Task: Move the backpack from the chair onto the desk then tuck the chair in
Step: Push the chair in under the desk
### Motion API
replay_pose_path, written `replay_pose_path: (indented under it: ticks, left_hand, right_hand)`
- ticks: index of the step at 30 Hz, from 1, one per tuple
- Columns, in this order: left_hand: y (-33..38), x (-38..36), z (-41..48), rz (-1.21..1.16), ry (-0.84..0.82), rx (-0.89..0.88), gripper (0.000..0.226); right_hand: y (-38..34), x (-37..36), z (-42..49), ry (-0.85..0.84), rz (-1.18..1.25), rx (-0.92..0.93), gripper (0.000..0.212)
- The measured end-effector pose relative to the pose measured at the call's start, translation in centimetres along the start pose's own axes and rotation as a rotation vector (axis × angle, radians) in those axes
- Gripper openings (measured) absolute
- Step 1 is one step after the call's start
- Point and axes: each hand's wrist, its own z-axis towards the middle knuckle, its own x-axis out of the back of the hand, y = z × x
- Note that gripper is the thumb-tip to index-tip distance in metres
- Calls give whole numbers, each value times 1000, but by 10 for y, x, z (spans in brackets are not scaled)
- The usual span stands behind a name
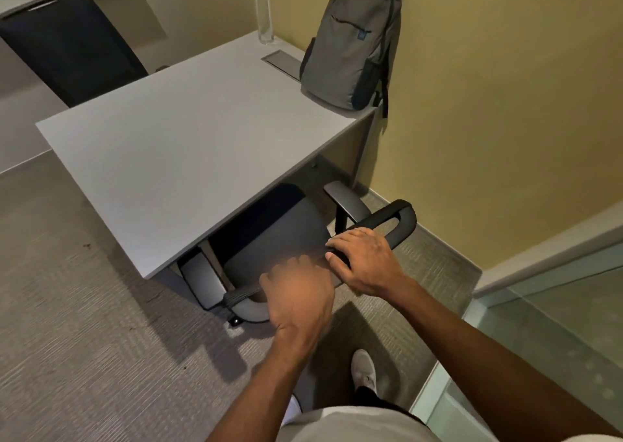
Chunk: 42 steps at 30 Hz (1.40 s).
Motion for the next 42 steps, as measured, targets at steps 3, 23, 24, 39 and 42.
replay_pose_path:
  ticks: [3,23,24,39,42]
  left_hand:
    - [25,-4,6,-26,-12,10,51]
    - [19,-15,24,-180,135,127,59]
    - [23,-16,29,-182,139,129,58]
    - [38,11,138,-157,191,155,56]
    - [47,14,161,-175,208,171,56]
  right_hand:
    - [26,7,10,-23,7,33,45]
    - [98,15,54,-21,30,154,48]
    - [102,16,58,-18,24,160,48]
    - [128,39,159,57,24,175,43]
    - [140,44,183,74,12,195,44]
